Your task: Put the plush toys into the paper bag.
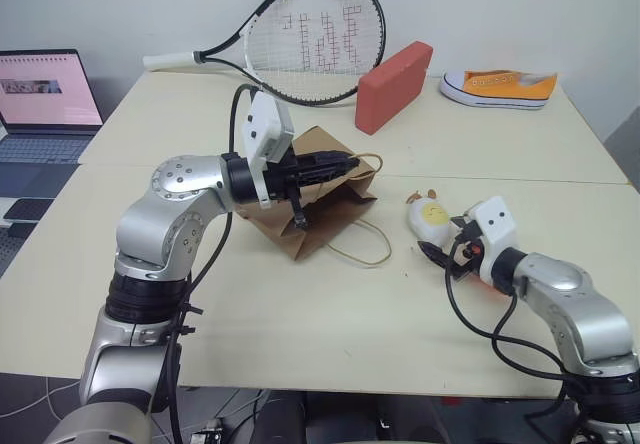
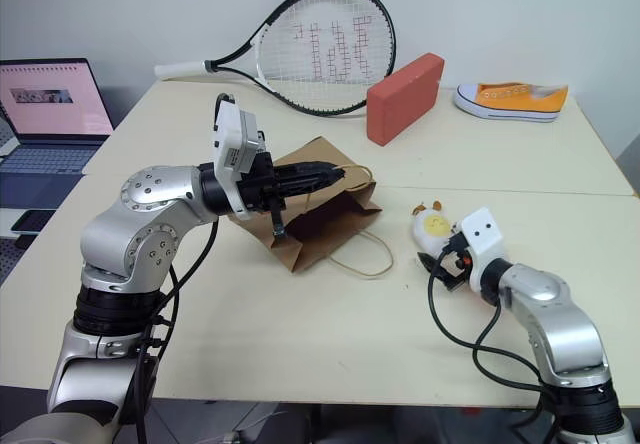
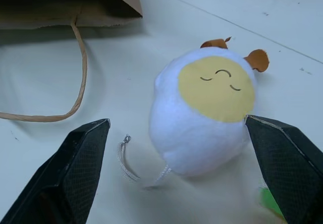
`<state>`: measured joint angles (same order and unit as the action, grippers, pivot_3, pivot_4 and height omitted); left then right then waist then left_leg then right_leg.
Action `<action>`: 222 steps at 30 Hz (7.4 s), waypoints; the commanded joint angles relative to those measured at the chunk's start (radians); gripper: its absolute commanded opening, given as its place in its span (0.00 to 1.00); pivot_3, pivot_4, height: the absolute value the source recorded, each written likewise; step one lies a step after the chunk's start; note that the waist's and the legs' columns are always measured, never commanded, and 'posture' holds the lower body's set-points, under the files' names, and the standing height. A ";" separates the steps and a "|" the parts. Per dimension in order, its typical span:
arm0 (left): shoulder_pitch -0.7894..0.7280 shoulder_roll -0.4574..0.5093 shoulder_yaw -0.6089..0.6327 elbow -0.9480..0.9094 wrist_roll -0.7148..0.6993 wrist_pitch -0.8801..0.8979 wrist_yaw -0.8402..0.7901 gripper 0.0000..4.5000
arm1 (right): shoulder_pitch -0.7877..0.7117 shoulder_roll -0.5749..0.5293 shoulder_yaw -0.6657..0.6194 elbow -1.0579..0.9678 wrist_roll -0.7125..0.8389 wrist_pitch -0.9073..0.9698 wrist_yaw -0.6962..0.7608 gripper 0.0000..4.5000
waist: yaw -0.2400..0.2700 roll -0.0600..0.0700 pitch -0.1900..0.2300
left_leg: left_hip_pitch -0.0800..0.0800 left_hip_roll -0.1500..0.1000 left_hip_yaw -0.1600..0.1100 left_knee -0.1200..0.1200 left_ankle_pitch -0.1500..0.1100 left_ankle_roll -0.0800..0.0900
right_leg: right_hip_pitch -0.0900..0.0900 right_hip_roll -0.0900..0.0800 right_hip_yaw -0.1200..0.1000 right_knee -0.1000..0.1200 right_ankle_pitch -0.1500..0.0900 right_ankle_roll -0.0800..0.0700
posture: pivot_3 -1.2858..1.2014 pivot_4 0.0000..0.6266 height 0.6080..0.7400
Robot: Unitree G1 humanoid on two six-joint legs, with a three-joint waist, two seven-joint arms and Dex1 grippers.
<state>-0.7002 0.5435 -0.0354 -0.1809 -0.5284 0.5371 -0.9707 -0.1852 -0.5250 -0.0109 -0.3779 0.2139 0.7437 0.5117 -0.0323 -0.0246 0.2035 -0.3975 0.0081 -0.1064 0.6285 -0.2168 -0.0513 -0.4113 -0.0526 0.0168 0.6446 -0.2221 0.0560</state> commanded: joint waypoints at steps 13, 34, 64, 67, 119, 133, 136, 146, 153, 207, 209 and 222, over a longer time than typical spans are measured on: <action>0.018 0.022 0.032 -0.049 -0.029 0.017 -0.001 0.00 | -0.092 0.052 0.028 0.169 -0.154 -0.212 -0.122 0.28 | 0.000 0.000 0.000 | 0.000 0.000 0.000 0.000 0.000 0.000 | 0.000 0.000 0.000 0.000 0.000 0.001 | 0.52 0.24 1.00; 0.002 0.005 0.023 -0.049 -0.053 0.032 0.004 0.00 | -0.213 0.020 0.169 -0.041 0.073 0.044 0.085 0.01 | 0.000 0.000 0.000 | 0.000 0.000 -0.001 0.000 0.000 0.000 | 0.000 0.000 -0.001 0.000 0.000 0.001 | 0.52 0.24 1.00; 0.006 0.008 -0.002 -0.077 -0.093 0.081 -0.048 0.00 | -0.441 0.532 0.114 0.444 0.022 -0.094 -0.194 0.01 | -0.002 0.001 0.001 | 0.000 0.000 -0.001 0.000 0.000 0.000 | -0.001 0.001 0.000 0.001 0.002 0.002 | 0.52 0.24 1.00; 0.006 0.006 -0.002 -0.078 -0.095 0.085 -0.048 0.00 | -0.457 0.552 0.092 0.482 0.027 -0.100 -0.209 0.01 | -0.002 0.001 0.001 | 0.000 0.000 -0.001 -0.001 0.000 0.000 | -0.001 0.001 -0.001 0.002 0.002 0.002 | 0.52 0.24 1.00; -0.019 -0.099 0.026 0.033 -0.011 -0.056 0.084 0.00 | 0.252 -0.247 -0.462 -0.145 0.275 0.025 0.209 0.99 | 0.007 0.001 0.001 | -0.002 0.000 0.000 0.001 0.000 0.000 | 0.000 0.000 0.000 -0.001 0.002 0.002 | 0.52 0.24 1.00; -0.011 -0.132 0.011 0.032 0.002 -0.070 0.095 0.00 | 0.362 -0.100 -0.443 0.003 0.303 0.025 0.114 0.99 | 0.001 0.001 0.001 | 0.001 0.000 0.001 0.001 0.000 0.000 | 0.001 0.001 0.002 -0.001 -0.001 -0.003 | 0.52 0.24 1.00; -0.010 -0.131 0.012 0.031 0.005 -0.068 0.095 0.00 | 0.326 -0.087 -0.378 0.040 0.275 -0.007 0.107 0.96 | 0.001 0.001 0.001 | 0.001 0.000 0.001 0.001 0.000 0.000 | 0.001 0.001 0.002 0.000 -0.001 -0.004 | 0.52 0.24 1.00; 0.012 -0.100 0.032 0.008 -0.010 -0.047 0.094 0.00 | 0.261 -0.077 -0.327 0.101 0.252 -0.084 0.102 0.25 | 0.002 0.001 0.001 | 0.000 0.000 0.001 0.001 0.000 0.000 | 0.001 0.001 0.002 0.000 -0.001 -0.002 | 0.52 0.24 1.00; 0.006 -0.081 0.053 0.024 -0.033 -0.032 0.077 0.00 | 0.213 -0.133 -0.274 0.006 0.322 -0.034 0.182 0.00 | 0.001 0.001 0.001 | 0.001 0.000 0.001 0.001 0.000 0.000 | 0.001 0.001 0.002 0.000 -0.001 -0.002 | 0.52 0.24 1.00; 0.036 -0.003 0.066 -0.106 -0.214 0.151 0.043 0.00 | -0.459 0.434 0.180 0.289 0.264 0.178 -0.110 0.37 | -0.002 0.001 0.001 | -0.001 0.000 -0.002 0.000 0.000 0.000 | -0.001 0.002 0.000 0.001 0.002 0.001 | 0.52 0.24 1.00; 0.036 -0.002 0.068 -0.103 -0.212 0.149 0.044 0.00 | -0.452 0.412 0.222 0.271 0.221 0.142 -0.097 0.53 | -0.002 0.002 0.001 | -0.001 0.000 -0.002 0.000 0.000 0.000 | -0.001 0.002 0.000 0.001 0.002 0.001 | 0.52 0.24 1.00; 0.032 -0.012 0.072 -0.081 -0.188 0.125 0.060 0.00 | -0.424 0.326 0.294 0.165 0.165 0.124 -0.018 1.00 | -0.001 0.002 0.001 | -0.001 0.000 -0.002 0.000 0.000 0.000 | -0.002 0.002 0.000 0.001 0.002 0.001 | 0.52 0.24 1.00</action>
<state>-0.6584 0.5367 0.0260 -0.2562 -0.7196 0.6852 -0.9147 -0.6067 -0.1928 0.2876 -0.1547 0.3665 0.8642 0.4711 -0.0337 -0.0230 0.2047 -0.3987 0.0086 -0.1080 0.6286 -0.2168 -0.0513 -0.4130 -0.0510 0.0168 0.6457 -0.2205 0.0572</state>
